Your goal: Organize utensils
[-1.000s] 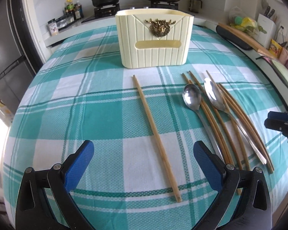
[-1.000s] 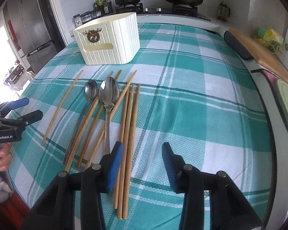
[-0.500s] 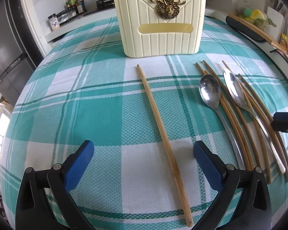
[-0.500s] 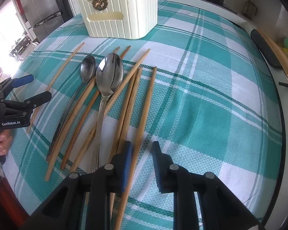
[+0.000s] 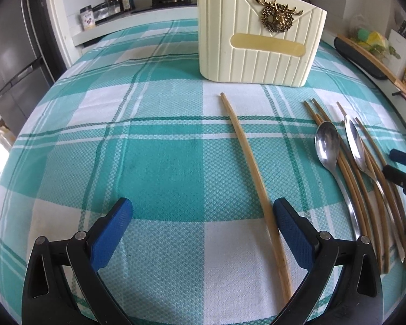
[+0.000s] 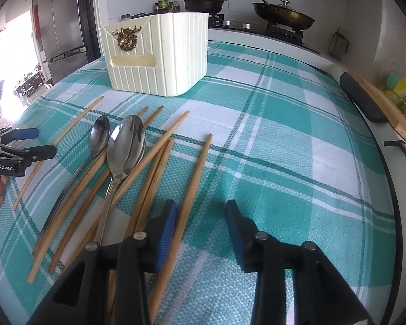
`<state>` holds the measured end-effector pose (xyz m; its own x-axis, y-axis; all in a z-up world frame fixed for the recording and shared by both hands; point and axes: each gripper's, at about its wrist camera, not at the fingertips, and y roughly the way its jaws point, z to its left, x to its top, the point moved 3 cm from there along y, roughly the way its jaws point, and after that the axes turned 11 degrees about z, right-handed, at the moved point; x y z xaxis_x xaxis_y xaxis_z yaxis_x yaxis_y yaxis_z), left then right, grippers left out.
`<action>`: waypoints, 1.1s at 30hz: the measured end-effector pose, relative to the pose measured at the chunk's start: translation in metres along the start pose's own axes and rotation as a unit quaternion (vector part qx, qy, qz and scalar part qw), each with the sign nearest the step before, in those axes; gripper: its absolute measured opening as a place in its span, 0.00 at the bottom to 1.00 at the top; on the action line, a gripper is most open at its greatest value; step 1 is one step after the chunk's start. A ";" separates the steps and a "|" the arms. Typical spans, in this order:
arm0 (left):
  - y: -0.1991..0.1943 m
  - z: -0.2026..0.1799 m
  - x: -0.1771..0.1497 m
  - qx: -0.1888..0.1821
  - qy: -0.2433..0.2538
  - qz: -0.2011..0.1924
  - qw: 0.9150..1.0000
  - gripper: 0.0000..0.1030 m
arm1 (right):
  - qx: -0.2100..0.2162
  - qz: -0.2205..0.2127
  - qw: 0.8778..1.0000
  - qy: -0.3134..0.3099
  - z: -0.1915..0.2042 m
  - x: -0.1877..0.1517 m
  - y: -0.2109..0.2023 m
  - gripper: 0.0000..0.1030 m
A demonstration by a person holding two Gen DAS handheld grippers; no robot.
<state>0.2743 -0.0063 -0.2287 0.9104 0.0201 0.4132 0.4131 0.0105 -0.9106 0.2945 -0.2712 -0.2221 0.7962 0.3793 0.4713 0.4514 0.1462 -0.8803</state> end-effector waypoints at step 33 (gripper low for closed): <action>-0.001 0.001 -0.001 -0.003 -0.001 -0.003 1.000 1.00 | 0.032 0.020 0.998 -0.041 0.017 -0.001 0.009 1.00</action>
<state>0.2732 -0.0053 -0.2287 0.9079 0.0230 0.4186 0.4186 0.0045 -0.9081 0.2905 -0.2544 -0.2311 0.7763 0.4586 0.4324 0.3911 0.1875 -0.9010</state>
